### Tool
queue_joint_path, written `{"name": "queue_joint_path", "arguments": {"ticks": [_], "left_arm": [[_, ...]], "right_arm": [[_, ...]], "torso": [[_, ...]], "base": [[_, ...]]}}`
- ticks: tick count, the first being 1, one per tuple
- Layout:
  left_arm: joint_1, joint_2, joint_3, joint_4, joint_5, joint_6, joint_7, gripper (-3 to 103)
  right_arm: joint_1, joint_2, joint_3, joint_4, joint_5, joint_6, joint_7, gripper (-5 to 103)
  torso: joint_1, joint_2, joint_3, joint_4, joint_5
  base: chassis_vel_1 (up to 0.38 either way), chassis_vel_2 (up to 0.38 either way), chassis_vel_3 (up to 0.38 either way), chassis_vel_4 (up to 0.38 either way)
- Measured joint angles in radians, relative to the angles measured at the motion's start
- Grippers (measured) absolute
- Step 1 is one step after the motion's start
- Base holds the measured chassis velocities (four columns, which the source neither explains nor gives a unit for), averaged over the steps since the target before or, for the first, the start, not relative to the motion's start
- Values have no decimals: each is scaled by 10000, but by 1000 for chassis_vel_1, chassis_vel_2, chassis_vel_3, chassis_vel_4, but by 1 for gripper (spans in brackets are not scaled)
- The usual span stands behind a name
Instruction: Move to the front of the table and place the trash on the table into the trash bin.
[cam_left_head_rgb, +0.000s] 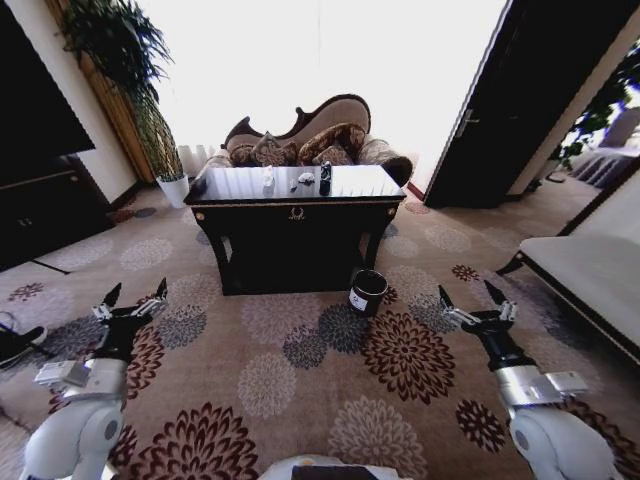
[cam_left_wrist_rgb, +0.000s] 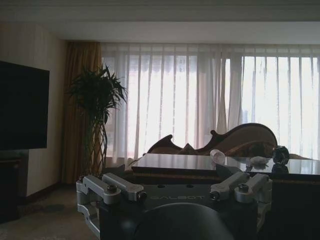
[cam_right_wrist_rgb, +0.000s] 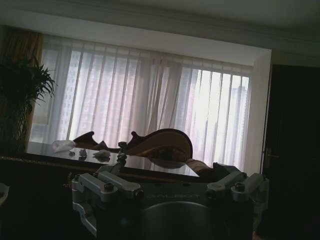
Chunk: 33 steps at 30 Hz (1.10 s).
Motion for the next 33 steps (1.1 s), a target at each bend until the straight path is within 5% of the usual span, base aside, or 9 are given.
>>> {"name": "queue_joint_path", "arguments": {"ticks": [20, 33], "left_arm": [[-10, 26, -17, -13, -6, -15, 3, 100], [15, 53, -206, -249, -100, -4, 16, 100]], "right_arm": [[28, -14, -27, -37, -23, 16, -156, 100], [56, -3, -32, 12, -37, 27, -144, 100]], "torso": [[-3, 1, -1, 0, 0], [-2, 1, -1, -1, 0]], "base": [[-16, 17, 17, -18], [-225, 222, 231, -242]]}}
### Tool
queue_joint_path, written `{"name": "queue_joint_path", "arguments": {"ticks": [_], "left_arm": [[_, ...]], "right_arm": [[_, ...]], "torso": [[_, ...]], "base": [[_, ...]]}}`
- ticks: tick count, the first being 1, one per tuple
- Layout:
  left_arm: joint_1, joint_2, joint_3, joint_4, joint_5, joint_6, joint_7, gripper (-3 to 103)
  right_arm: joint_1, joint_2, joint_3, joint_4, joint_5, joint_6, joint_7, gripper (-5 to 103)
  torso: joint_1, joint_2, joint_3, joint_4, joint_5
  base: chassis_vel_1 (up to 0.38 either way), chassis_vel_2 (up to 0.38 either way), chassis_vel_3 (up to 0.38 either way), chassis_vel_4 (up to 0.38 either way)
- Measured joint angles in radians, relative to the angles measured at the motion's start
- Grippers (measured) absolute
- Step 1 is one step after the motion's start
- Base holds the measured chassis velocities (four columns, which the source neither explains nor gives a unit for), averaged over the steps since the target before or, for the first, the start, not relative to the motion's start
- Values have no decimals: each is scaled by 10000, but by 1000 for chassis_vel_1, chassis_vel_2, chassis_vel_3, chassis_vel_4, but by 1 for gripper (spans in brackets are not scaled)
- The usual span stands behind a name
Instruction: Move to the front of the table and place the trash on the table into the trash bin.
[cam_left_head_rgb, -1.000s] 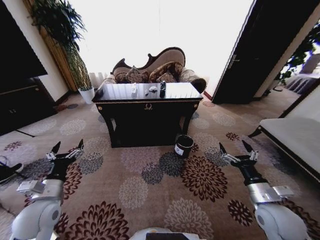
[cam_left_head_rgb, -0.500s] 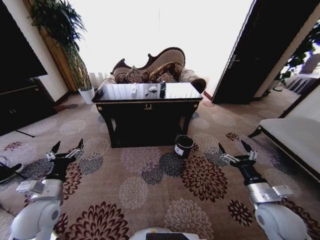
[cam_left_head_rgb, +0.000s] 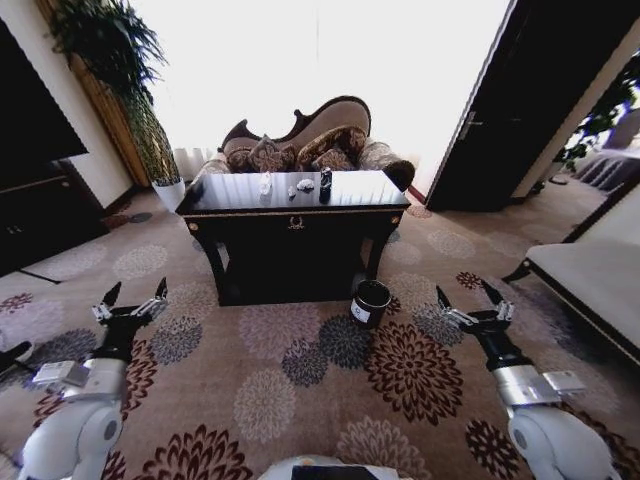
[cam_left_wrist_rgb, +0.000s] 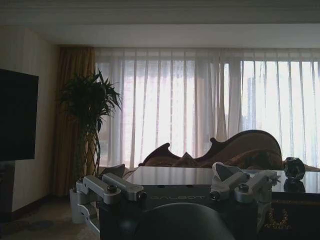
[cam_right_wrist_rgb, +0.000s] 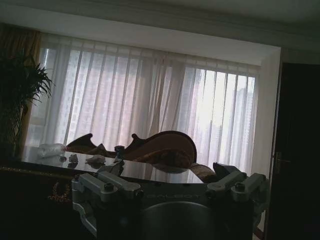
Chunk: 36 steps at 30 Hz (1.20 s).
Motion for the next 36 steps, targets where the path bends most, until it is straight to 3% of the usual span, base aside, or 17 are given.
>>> {"name": "queue_joint_path", "arguments": {"ticks": [11, 15, 18, 28, 36], "left_arm": [[-8, 87, -164, -113, -112, 34, -3, 100], [-21, 78, -129, -123, -88, 39, -3, 100], [-35, 67, -110, -127, -69, 45, -1, 100], [0, 22, -131, -159, -44, 48, 40, 100], [-6, 26, -127, -136, -23, 15, 103, 100]], "right_arm": [[-44, -186, 174, 263, 67, -144, 181, 100], [-30, -342, 226, 266, 139, -156, 183, 100], [-14, -429, 264, 228, 178, -170, 194, 100], [66, -449, 158, 175, 184, -182, 274, 100], [111, -342, 33, 122, 184, -84, 305, 100]], "torso": [[7, -3, 3, -3, -1], [4, -2, 1, 10, 2], [4, -3, 2, 0, 1], [4, -3, 2, 1, 0], [18, -7, 6, 1, -1]], "base": [[-351, 357, 353, -353], [-350, 382, 391, -346], [-308, 289, 315, -312], [-347, 352, 337, -347], [-178, 185, 159, -141]]}}
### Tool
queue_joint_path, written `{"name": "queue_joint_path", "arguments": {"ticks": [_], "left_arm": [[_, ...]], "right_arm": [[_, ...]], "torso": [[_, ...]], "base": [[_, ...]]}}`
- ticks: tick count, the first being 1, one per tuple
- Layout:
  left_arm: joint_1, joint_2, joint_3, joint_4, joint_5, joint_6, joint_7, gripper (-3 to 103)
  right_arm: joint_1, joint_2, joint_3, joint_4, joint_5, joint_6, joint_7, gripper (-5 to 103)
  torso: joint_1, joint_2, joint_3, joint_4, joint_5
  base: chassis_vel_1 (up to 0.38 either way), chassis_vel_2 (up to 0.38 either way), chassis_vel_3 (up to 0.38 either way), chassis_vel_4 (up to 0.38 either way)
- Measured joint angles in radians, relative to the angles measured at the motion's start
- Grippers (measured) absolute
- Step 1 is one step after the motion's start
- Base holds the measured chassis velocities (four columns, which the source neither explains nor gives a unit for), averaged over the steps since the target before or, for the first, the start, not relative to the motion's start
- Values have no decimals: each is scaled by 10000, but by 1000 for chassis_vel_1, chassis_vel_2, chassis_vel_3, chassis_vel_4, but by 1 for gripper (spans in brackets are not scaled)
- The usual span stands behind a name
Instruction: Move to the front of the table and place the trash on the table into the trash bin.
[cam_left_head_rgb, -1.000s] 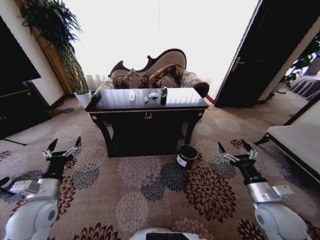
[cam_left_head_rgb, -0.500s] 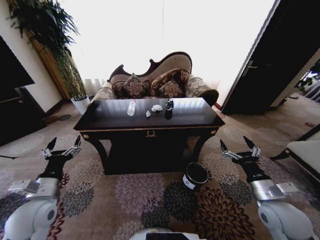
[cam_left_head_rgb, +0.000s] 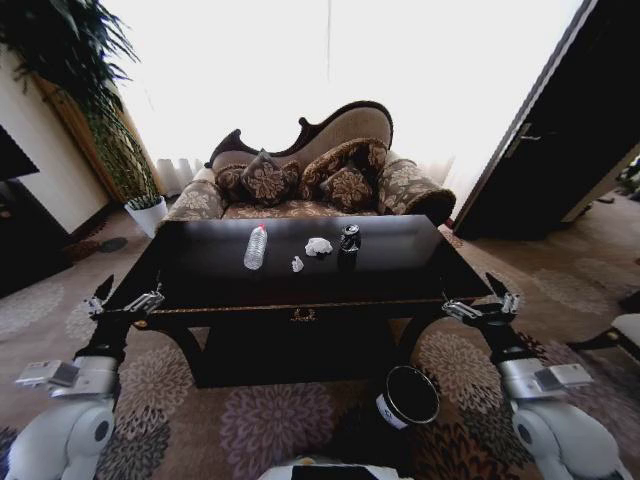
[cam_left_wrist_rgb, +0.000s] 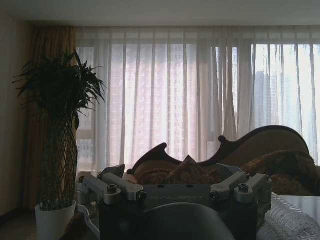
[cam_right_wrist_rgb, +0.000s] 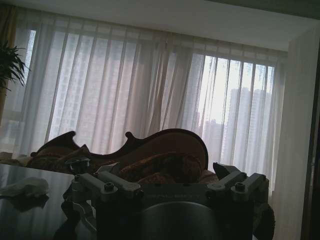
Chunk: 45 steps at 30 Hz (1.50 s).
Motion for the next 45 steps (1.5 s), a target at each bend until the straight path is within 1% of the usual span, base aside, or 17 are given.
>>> {"name": "queue_joint_path", "arguments": {"ticks": [7, 8, 15, 25, 33, 38, 39, 40, 41, 43, 44, 45], "left_arm": [[-10, 21, -16, 35, 0, -20, 5, 100], [-10, 21, -17, 39, -1, -24, 7, 100], [-4, 13, -30, 41, -1, -34, 13, 100], [12, 1, -46, 36, 11, -60, 25, 100], [1, 23, -48, 73, 15, -71, 29, 100], [-83, 180, 8, 129, -11, -60, 27, 100], [-185, 363, 21, 109, -144, 69, -58, 100], [-185, 363, 21, 109, -144, 69, -58, 100], [-287, 534, 9, 60, -355, 221, -143, 100], [-553, 1051, -55, -119, -1225, 686, -558, 100], [-553, 1051, -55, -119, -1225, 686, -558, 100], [-647, 1259, -54, -177, -1584, 851, -718, 100]], "right_arm": [[31, 5, -2, 0, 26, -55, -66, 100], [52, 11, -2, 4, 28, -150, -73, 100], [119, 15, -5, 32, 15, -313, -97, 100], [135, 40, -17, 11, -31, -285, -151, 100], [114, 88, -25, 23, -39, -262, -123, 100], [65, 173, -82, 23, -45, -62, -132, 100], [47, 188, -101, 23, -46, -12, -146, 100], [47, 188, -101, 23, -46, -12, -146, 100], [33, 202, -110, 26, -46, 6, -153, 100], [-1, 209, -112, 50, -47, 30, -161, 100], [-1, 209, -112, 50, -47, 30, -161, 100], [-15, 200, -113, 60, -49, 36, -163, 100]], "torso": [[-38, 15, -14, -2, 3], [-39, 17, -14, -1, 2], [-9, 4, -2, 0, 2], [-23, 8, -8, 0, 2], [-10, 4, -3, 0, 2], [-6, 3, -2, 0, 0], [-11, 3, -3, 1, 0], [-11, 3, -3, 1, 0], [-17, 4, -6, 1, 0], [-24, 8, -8, 0, 1], [-24, 8, -8, 0, 1], [-23, 8, -8, 0, 2]], "base": [[18, -17, -18, 24], [81, -82, -56, 76], [18, -18, -13, 17], [0, 0, 0, 0], [-68, 69, 68, -77], [-27, 44, 46, -38], [0, 0, 0, 0], [0, 0, 0, 0], [0, 0, 0, 0], [0, 0, 0, 0], [0, 0, 0, 0], [0, 0, 0, 0]]}}
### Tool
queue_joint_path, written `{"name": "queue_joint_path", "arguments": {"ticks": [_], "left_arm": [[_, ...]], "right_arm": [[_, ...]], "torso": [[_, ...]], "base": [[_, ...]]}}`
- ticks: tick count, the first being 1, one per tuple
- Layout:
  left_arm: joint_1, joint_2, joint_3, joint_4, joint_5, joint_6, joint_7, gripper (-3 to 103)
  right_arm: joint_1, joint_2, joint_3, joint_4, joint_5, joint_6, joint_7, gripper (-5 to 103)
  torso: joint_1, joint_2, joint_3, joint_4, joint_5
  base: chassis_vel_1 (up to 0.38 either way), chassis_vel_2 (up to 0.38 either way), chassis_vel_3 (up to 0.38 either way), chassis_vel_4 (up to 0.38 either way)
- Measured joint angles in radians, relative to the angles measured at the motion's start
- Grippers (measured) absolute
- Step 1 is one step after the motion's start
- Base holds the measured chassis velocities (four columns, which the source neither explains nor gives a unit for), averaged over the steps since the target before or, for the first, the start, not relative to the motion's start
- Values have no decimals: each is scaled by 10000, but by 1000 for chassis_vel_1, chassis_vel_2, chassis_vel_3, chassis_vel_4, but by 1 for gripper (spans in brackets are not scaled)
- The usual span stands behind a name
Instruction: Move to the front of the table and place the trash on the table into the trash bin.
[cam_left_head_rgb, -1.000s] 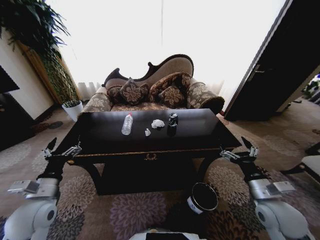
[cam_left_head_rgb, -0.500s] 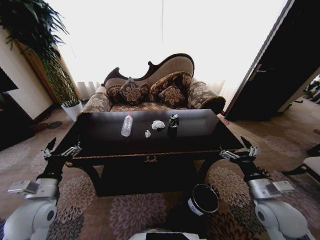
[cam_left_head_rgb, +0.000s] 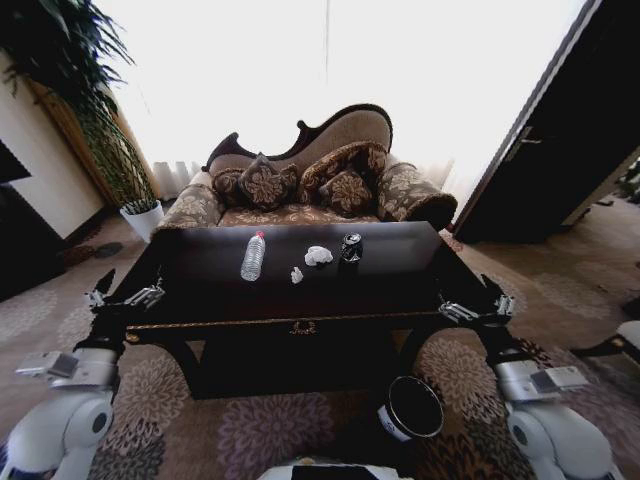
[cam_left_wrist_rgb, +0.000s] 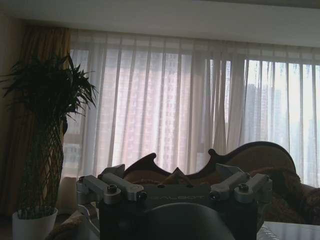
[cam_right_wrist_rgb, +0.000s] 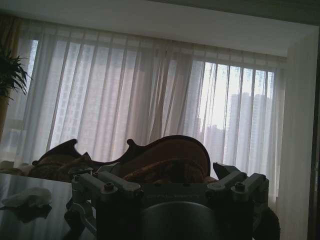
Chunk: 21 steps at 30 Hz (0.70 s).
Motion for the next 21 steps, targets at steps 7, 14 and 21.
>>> {"name": "queue_joint_path", "arguments": {"ticks": [7, 14, 21], "left_arm": [[-1349, 2585, 368, 312, -2166, 1097, -1217, 100], [-3058, 4613, 1448, 965, -4512, 2100, -2473, 100], [-5578, 6456, 4174, 2031, -6148, 3107, -3480, 100]], "right_arm": [[-86, -36, 42, 197, -15, 6, -17, 100], [-181, 45, 85, 245, -78, 5, -46, 100], [-241, 334, -28, 258, -280, 20, -162, 100]], "torso": [[9, -3, 4, 0, -2], [8, -3, 3, -2, 1], [9, -3, 4, -1, -2]], "base": [[0, 0, 0, 0], [0, 0, 0, 0], [0, 0, 0, 0]]}}
